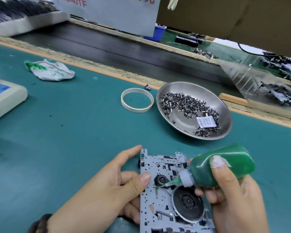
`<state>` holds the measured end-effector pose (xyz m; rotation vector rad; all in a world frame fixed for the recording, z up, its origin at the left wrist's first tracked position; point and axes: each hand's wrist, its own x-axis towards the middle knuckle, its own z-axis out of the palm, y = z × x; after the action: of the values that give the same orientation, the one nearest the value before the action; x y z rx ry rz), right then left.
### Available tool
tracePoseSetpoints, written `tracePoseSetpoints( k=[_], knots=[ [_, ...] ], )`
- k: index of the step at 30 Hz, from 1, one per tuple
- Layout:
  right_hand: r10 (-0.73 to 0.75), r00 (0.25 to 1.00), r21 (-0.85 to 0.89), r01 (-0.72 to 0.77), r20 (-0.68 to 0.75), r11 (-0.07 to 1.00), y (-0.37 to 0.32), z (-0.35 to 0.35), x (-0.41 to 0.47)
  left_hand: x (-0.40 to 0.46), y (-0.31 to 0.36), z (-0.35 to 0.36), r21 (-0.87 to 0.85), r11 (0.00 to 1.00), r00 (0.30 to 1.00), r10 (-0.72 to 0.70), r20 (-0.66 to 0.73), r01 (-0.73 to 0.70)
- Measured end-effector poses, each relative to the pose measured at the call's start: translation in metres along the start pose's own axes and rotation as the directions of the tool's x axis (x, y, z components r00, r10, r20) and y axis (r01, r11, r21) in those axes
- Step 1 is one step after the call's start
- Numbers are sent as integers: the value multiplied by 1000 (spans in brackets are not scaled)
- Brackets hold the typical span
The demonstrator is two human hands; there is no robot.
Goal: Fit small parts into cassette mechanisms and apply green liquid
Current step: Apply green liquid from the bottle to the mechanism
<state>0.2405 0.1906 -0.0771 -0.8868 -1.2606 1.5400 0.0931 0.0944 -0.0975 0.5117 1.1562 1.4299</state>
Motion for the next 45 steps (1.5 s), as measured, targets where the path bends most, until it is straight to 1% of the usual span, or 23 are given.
tracePoseSetpoints(
  k=[3,7,17,21,25,30,35,38,42,45],
  knots=[
    [-8,999,-33,9,31,999,-1,0,-1,0,-1,1,4,1000,1000,7,-8,-7],
    [16,999,-44,-14,45,999,-3,0,-1,0,-2,0,30,999,1000,22,-11,-21],
    [32,999,-84,-30,23,996,-4,1,-2,2,-4,-2,28,999,1000,27,4,-27],
    [4,999,-79,-2,32,997,-3,1,-2,1,-5,-4,20,1000,1000,18,5,-18],
    [14,999,-73,-10,46,997,-3,-1,-2,1,-4,-3,15,1000,1000,13,7,-13],
    [5,999,-89,-2,36,996,-4,1,-2,2,-5,-2,-1,1000,1000,7,-6,-7],
    [-10,1000,-91,12,23,996,-3,0,-1,2,-4,-2,24,999,1000,23,-5,-23],
    [-7,1000,-81,7,7,997,-1,-2,0,3,-4,-2,18,999,1000,26,-5,-26],
    [5,1000,-81,-3,30,997,-1,-3,0,2,-4,-2,26,999,999,34,-6,-34],
    [36,999,-36,-34,29,999,-1,-3,0,1,-4,-1,26,999,999,40,-14,-40]
  ],
)
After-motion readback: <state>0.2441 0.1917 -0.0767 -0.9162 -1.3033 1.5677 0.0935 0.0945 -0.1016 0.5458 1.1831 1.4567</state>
